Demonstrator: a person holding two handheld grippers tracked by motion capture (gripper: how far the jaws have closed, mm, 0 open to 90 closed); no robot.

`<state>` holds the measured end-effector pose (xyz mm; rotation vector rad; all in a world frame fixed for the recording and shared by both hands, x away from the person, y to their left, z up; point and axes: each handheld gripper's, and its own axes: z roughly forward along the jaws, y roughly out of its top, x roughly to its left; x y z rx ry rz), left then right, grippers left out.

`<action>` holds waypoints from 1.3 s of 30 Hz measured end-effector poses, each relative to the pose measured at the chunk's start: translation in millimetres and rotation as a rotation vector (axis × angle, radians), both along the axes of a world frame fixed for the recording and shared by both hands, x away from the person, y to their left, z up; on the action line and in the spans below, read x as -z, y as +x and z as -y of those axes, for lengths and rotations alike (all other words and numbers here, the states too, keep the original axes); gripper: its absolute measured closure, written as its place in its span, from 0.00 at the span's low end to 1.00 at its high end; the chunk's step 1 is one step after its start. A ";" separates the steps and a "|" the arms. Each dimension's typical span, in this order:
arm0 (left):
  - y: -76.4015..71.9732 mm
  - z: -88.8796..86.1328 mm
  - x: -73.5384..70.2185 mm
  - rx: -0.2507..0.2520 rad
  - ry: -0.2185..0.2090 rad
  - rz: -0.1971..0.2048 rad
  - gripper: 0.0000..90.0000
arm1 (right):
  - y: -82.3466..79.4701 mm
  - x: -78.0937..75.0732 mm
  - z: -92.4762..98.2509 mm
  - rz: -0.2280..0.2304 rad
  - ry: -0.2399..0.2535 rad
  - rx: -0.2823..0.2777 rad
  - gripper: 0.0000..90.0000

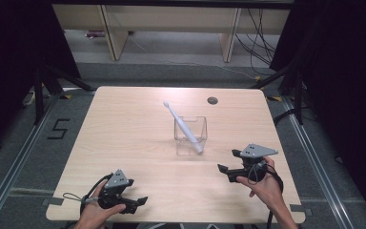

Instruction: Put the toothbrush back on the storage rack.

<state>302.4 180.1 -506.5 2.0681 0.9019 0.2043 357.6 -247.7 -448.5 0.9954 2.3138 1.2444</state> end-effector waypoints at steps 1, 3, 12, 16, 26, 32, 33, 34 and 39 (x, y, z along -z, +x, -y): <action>0.0 0.0 0.0 0.000 0.000 0.000 0.16 | 0.0 0.0 0.0 0.000 0.000 0.000 0.23; -0.1 0.0 0.2 -0.003 -0.002 0.001 0.16 | -1.0 2.7 1.7 -0.001 -0.006 -0.012 0.23; 0.5 -1.6 -0.4 0.012 0.015 0.002 0.16 | -7.9 10.0 5.6 0.003 -0.008 -0.010 0.23; 0.5 -1.5 -0.2 0.011 0.015 0.001 0.16 | -12.0 11.3 7.2 -0.012 -0.006 -0.008 0.23; 1.3 -1.8 0.0 0.006 0.019 0.006 0.16 | -23.3 20.5 13.9 -0.037 -0.005 -0.017 0.22; 0.8 -1.7 -0.2 0.013 0.014 0.002 0.16 | -30.0 24.5 15.9 -0.065 -0.004 -0.037 0.21; 0.8 -1.7 -0.2 0.013 0.014 0.002 0.16 | -30.0 24.5 15.9 -0.065 -0.004 -0.037 0.21; 0.1 -0.3 0.1 0.003 -0.002 0.001 0.16 | -31.5 26.8 15.8 -0.057 -0.002 -0.032 0.21; 0.6 -1.5 -0.2 0.012 0.010 0.001 0.16 | -36.8 29.3 17.0 -0.083 -0.021 -0.013 0.20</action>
